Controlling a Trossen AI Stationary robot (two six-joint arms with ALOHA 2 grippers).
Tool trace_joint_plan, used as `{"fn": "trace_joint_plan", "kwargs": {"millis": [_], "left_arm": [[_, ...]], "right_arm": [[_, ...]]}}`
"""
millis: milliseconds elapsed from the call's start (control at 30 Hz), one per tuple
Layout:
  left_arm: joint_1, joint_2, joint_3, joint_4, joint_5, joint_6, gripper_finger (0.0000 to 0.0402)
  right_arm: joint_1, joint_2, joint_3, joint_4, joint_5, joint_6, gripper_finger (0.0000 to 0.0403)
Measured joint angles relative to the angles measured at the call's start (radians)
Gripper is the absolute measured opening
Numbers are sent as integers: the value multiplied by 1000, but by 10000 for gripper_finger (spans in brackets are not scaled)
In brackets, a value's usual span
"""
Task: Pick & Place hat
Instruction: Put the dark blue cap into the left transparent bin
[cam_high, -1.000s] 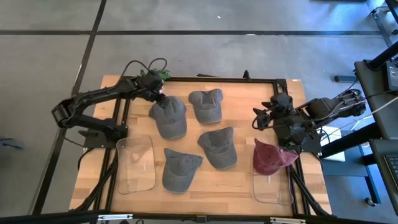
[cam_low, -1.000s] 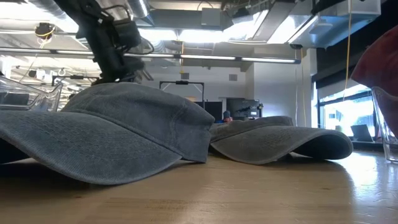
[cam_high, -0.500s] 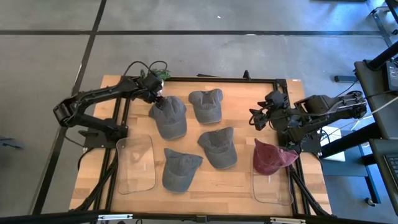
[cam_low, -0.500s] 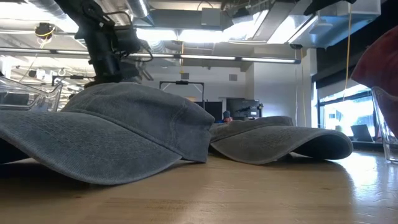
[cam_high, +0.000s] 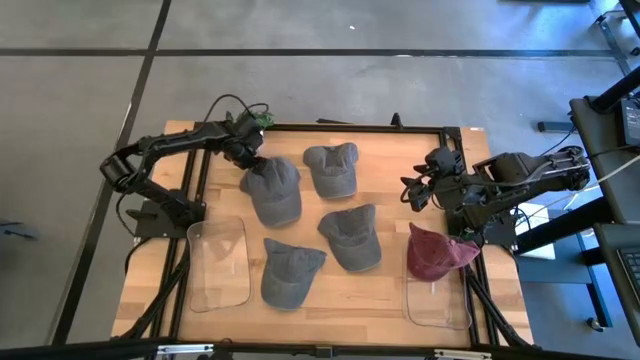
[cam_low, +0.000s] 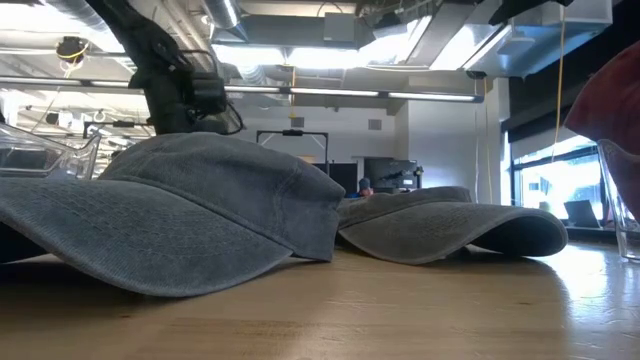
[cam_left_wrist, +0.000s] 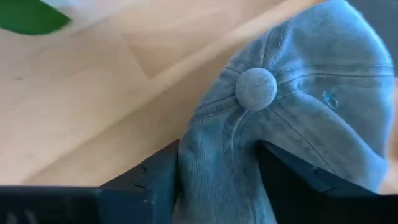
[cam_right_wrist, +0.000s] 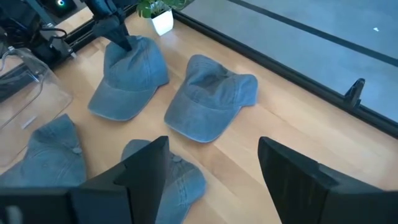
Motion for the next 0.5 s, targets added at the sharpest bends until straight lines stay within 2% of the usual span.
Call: {"fn": "trace_joint_plan", "kwargs": {"millis": [233,367,500], "left_arm": [[0,-19,0,-1,9,25,89],[0,-51,0,-1,64,26,19],[-15,-117,0,-1,86,16,9]], "right_arm": [[0,0,0,-1,0,-1,247],[0,0,0,-1,0,-23,247],[0,0,0,-1,0,-26,247]]}}
